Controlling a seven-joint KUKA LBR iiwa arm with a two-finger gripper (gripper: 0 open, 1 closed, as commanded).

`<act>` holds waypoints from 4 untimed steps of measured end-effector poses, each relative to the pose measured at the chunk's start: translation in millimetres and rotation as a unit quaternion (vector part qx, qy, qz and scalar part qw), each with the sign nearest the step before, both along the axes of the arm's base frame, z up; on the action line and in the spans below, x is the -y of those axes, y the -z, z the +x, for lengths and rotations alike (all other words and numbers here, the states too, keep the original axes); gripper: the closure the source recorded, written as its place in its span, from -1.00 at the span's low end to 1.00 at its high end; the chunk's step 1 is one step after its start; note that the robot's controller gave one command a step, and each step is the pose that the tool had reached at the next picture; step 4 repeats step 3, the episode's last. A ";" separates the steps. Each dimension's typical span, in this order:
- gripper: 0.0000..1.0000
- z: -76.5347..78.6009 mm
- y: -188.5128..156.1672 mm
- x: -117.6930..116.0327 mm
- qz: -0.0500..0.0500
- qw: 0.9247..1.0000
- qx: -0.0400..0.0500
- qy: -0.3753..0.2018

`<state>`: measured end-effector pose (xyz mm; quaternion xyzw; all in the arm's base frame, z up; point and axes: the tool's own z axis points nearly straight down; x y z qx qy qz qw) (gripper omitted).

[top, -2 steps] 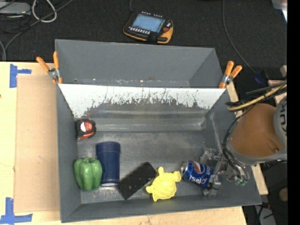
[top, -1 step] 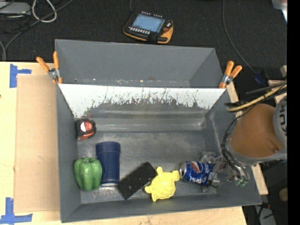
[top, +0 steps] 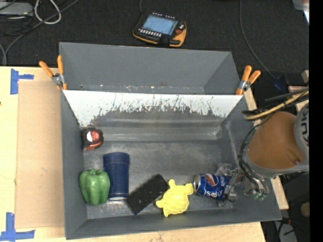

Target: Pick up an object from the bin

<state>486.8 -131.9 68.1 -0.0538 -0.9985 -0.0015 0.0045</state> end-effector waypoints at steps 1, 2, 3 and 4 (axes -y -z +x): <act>1.00 -3.2 -29.3 -1.1 0.002 1.000 -0.006 0.000; 1.00 -0.6 -64.7 -0.4 0.001 1.000 -0.001 0.000; 1.00 -1.6 -97.6 -0.7 0.001 1.000 -0.004 -0.001; 1.00 -1.6 -97.6 -0.7 0.001 1.000 -0.004 -0.001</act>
Offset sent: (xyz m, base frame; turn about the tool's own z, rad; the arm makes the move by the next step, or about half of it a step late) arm -0.0034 0.0012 0.0458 -0.0005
